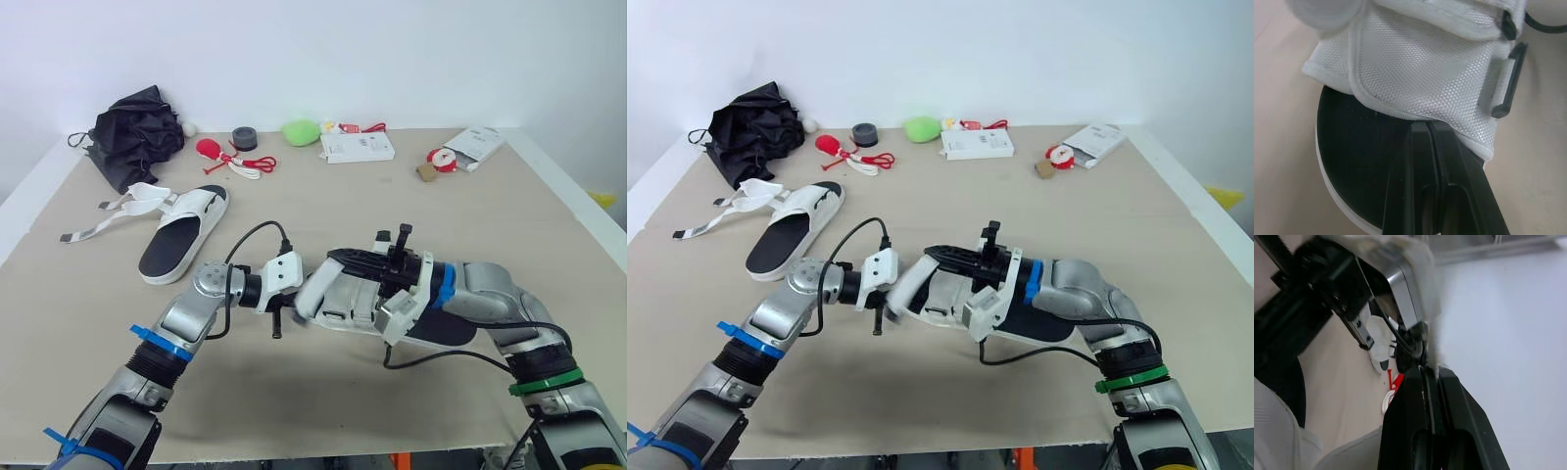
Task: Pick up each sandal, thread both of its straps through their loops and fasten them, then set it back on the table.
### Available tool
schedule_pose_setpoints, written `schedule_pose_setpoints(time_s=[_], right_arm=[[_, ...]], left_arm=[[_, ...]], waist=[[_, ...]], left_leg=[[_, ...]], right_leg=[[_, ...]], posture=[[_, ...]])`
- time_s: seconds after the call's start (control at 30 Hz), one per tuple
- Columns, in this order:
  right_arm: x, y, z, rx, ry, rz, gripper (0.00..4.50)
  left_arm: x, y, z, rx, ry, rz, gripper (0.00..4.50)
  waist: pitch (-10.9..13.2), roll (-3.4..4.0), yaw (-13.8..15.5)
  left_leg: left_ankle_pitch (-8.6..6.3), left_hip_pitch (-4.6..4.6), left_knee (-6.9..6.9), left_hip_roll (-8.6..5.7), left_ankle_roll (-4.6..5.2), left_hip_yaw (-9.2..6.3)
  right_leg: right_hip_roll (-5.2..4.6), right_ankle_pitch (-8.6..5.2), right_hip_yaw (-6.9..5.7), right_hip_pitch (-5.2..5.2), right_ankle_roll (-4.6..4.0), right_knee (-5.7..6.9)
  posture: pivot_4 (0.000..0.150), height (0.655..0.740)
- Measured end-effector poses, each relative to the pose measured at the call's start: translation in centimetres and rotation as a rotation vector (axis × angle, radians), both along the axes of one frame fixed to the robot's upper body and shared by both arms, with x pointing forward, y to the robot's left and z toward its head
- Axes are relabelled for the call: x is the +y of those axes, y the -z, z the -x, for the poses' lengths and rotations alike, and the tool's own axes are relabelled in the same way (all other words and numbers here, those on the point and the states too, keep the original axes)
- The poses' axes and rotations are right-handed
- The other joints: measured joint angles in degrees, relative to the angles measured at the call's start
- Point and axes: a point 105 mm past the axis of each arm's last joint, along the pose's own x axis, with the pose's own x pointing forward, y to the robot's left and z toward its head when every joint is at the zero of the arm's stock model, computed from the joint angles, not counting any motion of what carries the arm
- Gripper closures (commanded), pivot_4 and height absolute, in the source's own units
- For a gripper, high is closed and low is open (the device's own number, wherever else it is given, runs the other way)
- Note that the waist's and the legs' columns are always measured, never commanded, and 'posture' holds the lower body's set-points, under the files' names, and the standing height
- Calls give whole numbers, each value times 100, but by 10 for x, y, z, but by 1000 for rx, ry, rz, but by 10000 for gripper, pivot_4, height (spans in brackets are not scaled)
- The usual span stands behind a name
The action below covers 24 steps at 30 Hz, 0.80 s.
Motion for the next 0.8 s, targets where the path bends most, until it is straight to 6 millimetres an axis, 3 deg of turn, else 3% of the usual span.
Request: schedule_pose_setpoints(time_s=[0.2, 0.27, 0.53, 0.63, 0.73, 0.8], right_arm=[[2, -7, -1, -41, -47, 7, 6713], [4, -2, -1, -13, -55, 27, 891], [-4, 10, 7, 55, -50, 145, 891], [-18, 8, 10, 178, 25, 164, 891], [-38, -6, 5, 588, 223, 8, 891], [-44, -18, 10, 814, 265, -102, 891]], left_arm=[[1, 4, -1, 17, -10, 1, 45000], [1, 4, -1, 19, -11, 1, 45000], [0, 5, 0, 18, -9, 3, 45000], [0, 5, 0, 18, -9, 1, 45000], [-1, 5, 1, 17, -7, 2, 45000], [0, 5, 0, 17, -8, 1, 45000]], waist=[[2, -5, -7], [4, -9, -7], [4, -10, -4], [2, -13, 1], [1, -14, 6], [-1, -13, 17]], left_leg=[[1, 42, -2, 9, -2, -3], [-3, 64, -6, 9, -1, -3], [-4, 64, -12, 11, 0, -4], [-9, 66, -12, 12, -3, -5], [-10, 66, -12, 14, -3, -10], [-12, 67, -13, 14, -4, -14]], right_leg=[[3, -5, -3, 40, -11, 0], [-9, -10, -3, 59, -19, -1], [-11, -12, -4, 58, -22, -1], [-14, -13, -5, 63, -28, -1], [-21, -10, -11, 65, -39, -1], [-26, -6, -17, 67, -51, -1]], posture=[[1500, 7400], [1500, 7400], [1500, 7400], [1500, 7400], [1500, 7400], [1500, 7400]])
